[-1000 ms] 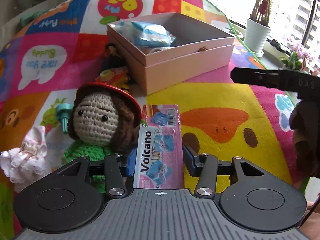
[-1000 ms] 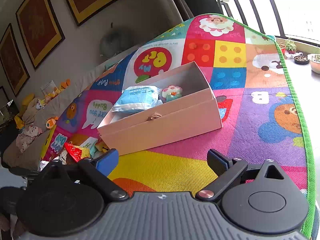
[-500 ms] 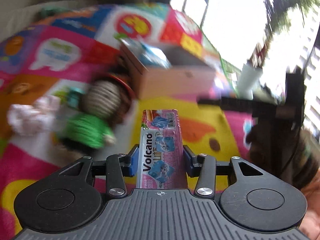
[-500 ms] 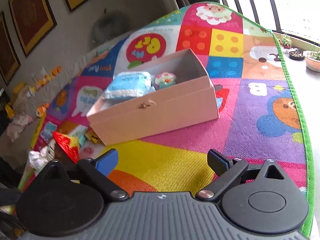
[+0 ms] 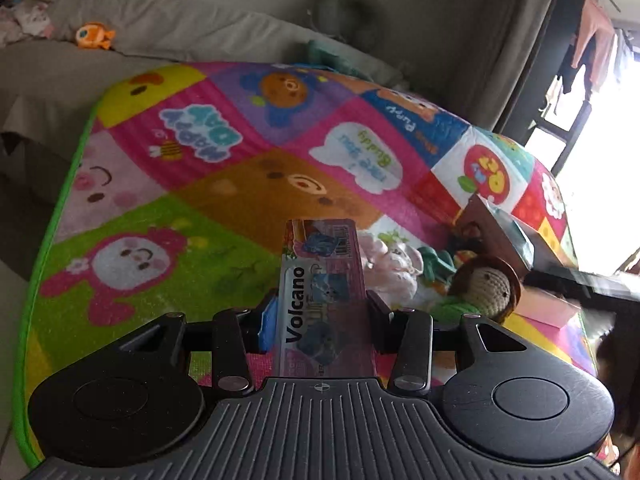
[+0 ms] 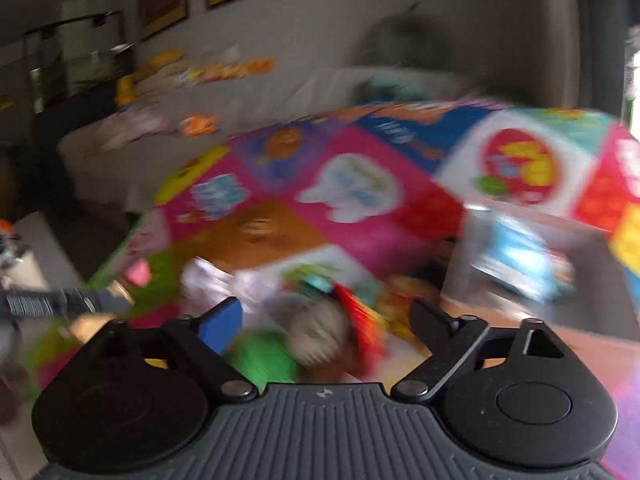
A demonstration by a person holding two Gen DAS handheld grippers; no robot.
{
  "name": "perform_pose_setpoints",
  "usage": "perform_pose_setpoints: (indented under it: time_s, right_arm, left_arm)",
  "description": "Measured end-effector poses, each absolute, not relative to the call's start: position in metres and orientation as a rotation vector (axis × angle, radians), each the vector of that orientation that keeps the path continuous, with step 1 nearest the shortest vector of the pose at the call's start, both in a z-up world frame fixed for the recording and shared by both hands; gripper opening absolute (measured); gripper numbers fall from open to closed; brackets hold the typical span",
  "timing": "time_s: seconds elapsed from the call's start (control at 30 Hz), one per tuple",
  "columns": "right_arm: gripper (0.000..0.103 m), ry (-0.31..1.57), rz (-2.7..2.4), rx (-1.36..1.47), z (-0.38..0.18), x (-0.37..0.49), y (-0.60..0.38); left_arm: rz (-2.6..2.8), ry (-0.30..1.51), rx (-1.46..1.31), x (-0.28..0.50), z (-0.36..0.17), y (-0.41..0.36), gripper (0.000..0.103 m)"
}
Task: Organize objects
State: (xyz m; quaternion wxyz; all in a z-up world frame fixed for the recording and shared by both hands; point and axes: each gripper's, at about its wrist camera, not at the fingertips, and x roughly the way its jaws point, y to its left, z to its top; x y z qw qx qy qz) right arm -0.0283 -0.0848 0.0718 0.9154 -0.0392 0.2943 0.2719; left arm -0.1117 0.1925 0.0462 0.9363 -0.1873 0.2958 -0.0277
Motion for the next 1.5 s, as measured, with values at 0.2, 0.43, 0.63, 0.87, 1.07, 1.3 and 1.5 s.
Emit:
perform_pose_setpoints:
  time_s: [0.2, 0.43, 0.63, 0.87, 1.07, 1.3, 1.5]
  right_arm:
    - [0.054, 0.863, 0.520, -0.139, 0.069, 0.077, -0.028]
    - [0.048, 1.006, 0.490, -0.214, 0.058, 0.107, -0.030]
    - [0.048, 1.160, 0.498, -0.206, 0.043, 0.095, -0.039]
    - [0.050, 0.963, 0.565, -0.391, 0.048, 0.063, -0.014]
    - [0.052, 0.972, 0.580, -0.489, 0.026, 0.091, 0.008]
    - [0.016, 0.965, 0.596, -0.270, 0.054, 0.104, -0.007]
    - [0.007, 0.887, 0.618, -0.205, 0.093, 0.076, -0.042]
  left_arm:
    - [-0.149, 0.579, -0.403, -0.112, 0.045, 0.189, 0.049]
    - [-0.221, 0.554, -0.425, -0.120, 0.041, 0.194, 0.049]
    - [-0.264, 0.556, -0.444, -0.110, 0.036, 0.190, 0.049]
    - [-0.269, 0.588, -0.442, -0.106, 0.030, 0.183, 0.049]
    - [-0.259, 0.594, -0.428, -0.108, 0.033, 0.181, 0.049]
    - [-0.242, 0.620, -0.421, -0.106, 0.032, 0.181, 0.049]
    - [-0.257, 0.615, -0.420, -0.107, 0.038, 0.175, 0.049]
